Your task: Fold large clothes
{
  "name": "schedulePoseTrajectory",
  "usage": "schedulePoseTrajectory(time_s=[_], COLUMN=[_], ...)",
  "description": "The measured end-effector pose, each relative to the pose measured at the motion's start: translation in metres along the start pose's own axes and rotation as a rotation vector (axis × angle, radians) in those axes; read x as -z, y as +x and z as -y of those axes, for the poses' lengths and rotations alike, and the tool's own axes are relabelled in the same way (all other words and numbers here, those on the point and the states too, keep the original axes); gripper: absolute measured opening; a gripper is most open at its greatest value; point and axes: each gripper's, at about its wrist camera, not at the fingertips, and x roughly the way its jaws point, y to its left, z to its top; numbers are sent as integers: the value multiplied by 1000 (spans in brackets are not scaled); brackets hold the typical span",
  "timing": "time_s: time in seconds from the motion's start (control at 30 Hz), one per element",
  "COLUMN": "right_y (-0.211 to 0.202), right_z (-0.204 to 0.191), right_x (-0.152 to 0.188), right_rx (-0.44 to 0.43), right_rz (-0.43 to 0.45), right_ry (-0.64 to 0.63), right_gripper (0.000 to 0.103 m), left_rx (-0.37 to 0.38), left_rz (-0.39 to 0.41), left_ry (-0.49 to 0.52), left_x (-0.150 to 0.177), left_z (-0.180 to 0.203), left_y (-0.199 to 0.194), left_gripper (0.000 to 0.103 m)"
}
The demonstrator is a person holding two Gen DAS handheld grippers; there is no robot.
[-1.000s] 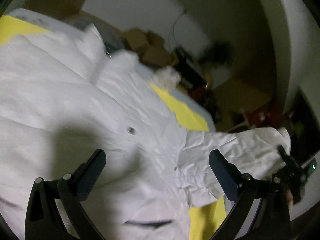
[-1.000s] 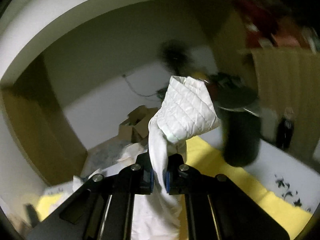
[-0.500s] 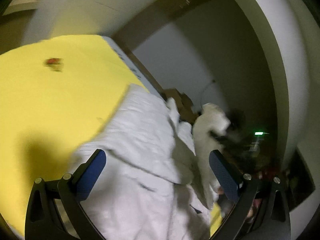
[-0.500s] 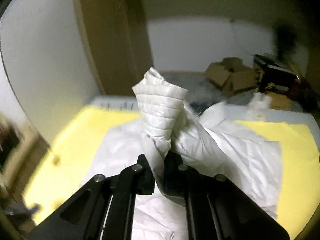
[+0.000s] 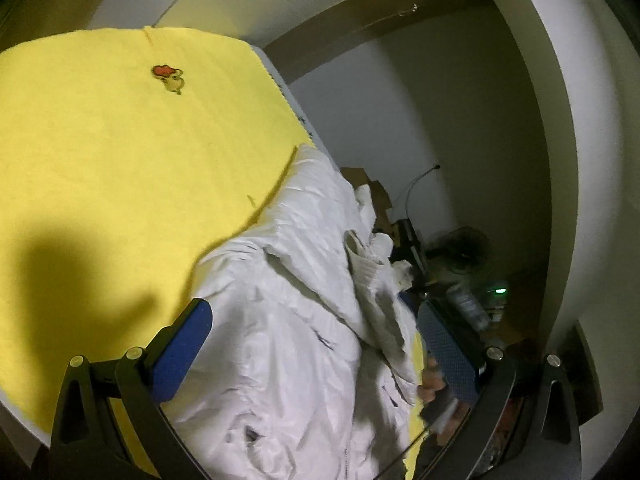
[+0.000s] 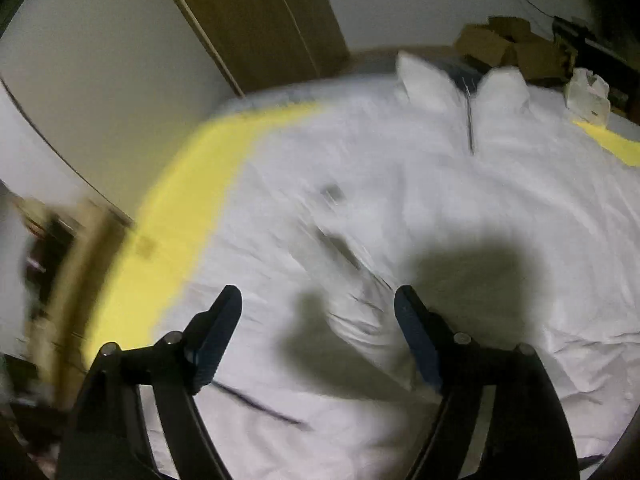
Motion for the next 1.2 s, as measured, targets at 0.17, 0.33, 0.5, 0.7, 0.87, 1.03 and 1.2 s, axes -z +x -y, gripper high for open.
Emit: schedulePoseTrajectory(time_s=[0.17, 0.33, 0.5, 0.7, 0.87, 1.03, 1.2], right_y=[-35, 81, 95, 105, 63, -28, 8], right_z=[27, 51, 16, 42, 64, 118, 210], right_x=[-7, 9, 3, 5, 19, 47, 73], right_rx=[-99, -85, -26, -33, -255, -195, -28], right_rz=[161, -111, -84, -93, -60, 121, 8], right_ry=[208, 299, 127, 215, 313, 358, 473], right_gripper=[58, 48, 48, 52, 54, 68, 68], left_rx=[27, 29, 32, 39, 49, 32, -17], left_rz=[-15, -16, -22, -13, -60, -71, -138], left_ry=[25, 29, 40, 57, 90, 85, 76], left_x=[10, 14, 19, 17, 25, 22, 13], left_z=[14, 21, 24, 31, 35, 27, 22], left_y=[-1, 0, -6, -8, -3, -2, 18], left_gripper=[103, 103, 103, 103, 103, 103, 103])
